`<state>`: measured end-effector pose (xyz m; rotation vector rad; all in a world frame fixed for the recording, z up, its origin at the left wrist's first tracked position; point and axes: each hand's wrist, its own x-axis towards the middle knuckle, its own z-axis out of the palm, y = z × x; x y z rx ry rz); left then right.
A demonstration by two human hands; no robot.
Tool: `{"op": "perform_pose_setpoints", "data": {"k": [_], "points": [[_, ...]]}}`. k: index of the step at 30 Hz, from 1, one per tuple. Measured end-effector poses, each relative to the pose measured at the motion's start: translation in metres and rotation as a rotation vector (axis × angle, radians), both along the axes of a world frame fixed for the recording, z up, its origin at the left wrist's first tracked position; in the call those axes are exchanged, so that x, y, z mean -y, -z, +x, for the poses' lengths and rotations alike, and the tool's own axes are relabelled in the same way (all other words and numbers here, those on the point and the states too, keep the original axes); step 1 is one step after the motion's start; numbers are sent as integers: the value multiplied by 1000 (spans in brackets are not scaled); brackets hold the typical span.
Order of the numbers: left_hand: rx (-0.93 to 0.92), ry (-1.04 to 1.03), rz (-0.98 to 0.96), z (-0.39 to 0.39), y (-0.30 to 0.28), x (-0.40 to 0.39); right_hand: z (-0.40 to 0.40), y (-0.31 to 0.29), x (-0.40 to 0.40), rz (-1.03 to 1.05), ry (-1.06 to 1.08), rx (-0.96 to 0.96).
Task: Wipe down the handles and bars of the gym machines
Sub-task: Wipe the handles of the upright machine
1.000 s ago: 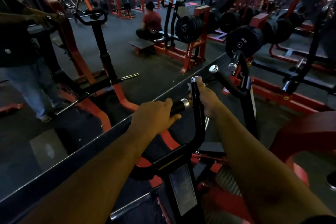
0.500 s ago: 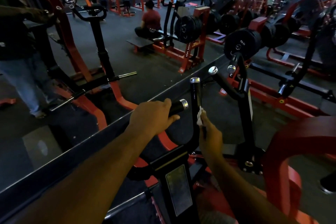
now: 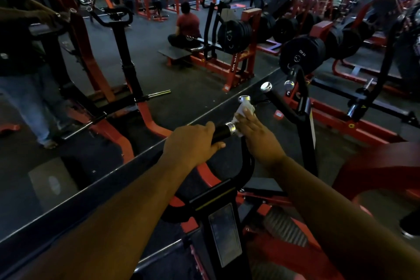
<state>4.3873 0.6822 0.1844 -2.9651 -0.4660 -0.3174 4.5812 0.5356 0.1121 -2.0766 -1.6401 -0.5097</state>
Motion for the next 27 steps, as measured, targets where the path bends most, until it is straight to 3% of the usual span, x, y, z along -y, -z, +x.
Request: {"op": "perform_pose_setpoints", "data": {"k": [9,13,15,19,27], "points": [[-2,10,-3,1,0,-1,-5,8,55,-77,-227,65],[-10,13,8,2,0,-2,5,-37,27,134,-3,6],[-12,8,4,1,1,-2,11,-42,4,112,131,-108],[0,0,-2,1,-1,-2,2,-4,-6,103,134,-169],[8,-14,6,0,-2,2,-37,68,70,48,-26,-186]]}}
